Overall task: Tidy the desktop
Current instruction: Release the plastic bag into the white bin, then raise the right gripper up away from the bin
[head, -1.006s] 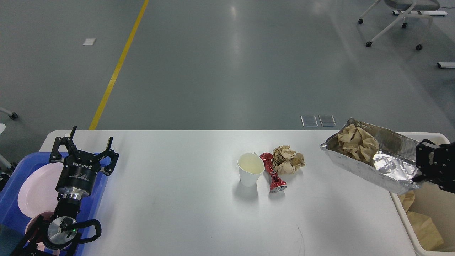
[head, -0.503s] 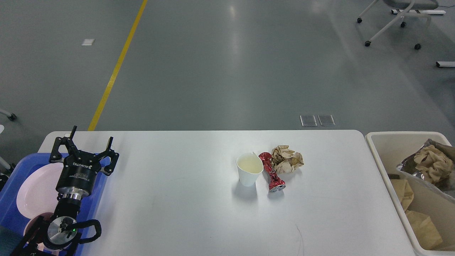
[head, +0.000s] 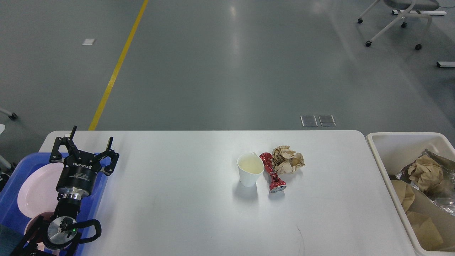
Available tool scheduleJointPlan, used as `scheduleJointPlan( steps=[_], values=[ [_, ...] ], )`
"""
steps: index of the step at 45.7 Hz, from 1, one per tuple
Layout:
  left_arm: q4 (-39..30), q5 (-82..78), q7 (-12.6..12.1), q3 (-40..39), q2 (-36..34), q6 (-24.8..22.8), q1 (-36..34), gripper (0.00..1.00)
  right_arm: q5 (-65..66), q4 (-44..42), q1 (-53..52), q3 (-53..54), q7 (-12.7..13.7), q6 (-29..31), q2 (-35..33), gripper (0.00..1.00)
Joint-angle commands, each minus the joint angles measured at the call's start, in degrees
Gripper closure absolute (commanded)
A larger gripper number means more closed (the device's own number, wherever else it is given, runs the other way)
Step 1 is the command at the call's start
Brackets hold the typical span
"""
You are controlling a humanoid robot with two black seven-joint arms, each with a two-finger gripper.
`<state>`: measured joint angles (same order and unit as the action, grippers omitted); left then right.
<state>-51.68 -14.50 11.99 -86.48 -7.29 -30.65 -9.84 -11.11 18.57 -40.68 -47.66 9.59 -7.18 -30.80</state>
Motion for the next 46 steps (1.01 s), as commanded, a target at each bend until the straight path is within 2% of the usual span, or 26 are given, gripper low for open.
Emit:
scheduleJointPlan(
  steps=[1, 19, 20, 23, 24, 27, 46],
  values=[
    [0.0, 0.0, 0.1, 0.0, 0.0, 0.0, 0.0, 0.04, 0.1, -12.3, 9.7, 0.6, 0.0, -3.4, 8.2, 1.0],
    [0.0, 0.0, 0.1, 0.0, 0.0, 0.0, 0.0, 0.04, -0.1, -14.4, 12.6, 0.5, 0.0, -3.7, 12.4, 1.0],
    [0.0, 0.0, 0.1, 0.0, 0.0, 0.0, 0.0, 0.04, 0.0, -14.4, 12.7, 0.5, 0.0, -3.7, 12.4, 0.95],
    [0.0, 0.0, 0.1, 0.0, 0.0, 0.0, 0.0, 0.04, -0.1, -14.4, 12.6, 0.5, 0.0, -3.9, 12.4, 0.65],
    [0.0, 0.0, 0.1, 0.0, 0.0, 0.0, 0.0, 0.04, -0.1, -14.4, 12.6, 0.6, 0.0, -4.2, 12.4, 0.51],
    [0.0, 0.0, 0.1, 0.0, 0.0, 0.0, 0.0, 0.04, -0.2, -14.4, 12.6, 0.6, -0.1, -5.3, 12.3, 0.01],
    [0.0, 0.0, 0.1, 0.0, 0.0, 0.0, 0.0, 0.04, 0.4, -12.7, 10.9, 0.1, -0.2, -5.2, 11.5, 0.0]
  ],
)
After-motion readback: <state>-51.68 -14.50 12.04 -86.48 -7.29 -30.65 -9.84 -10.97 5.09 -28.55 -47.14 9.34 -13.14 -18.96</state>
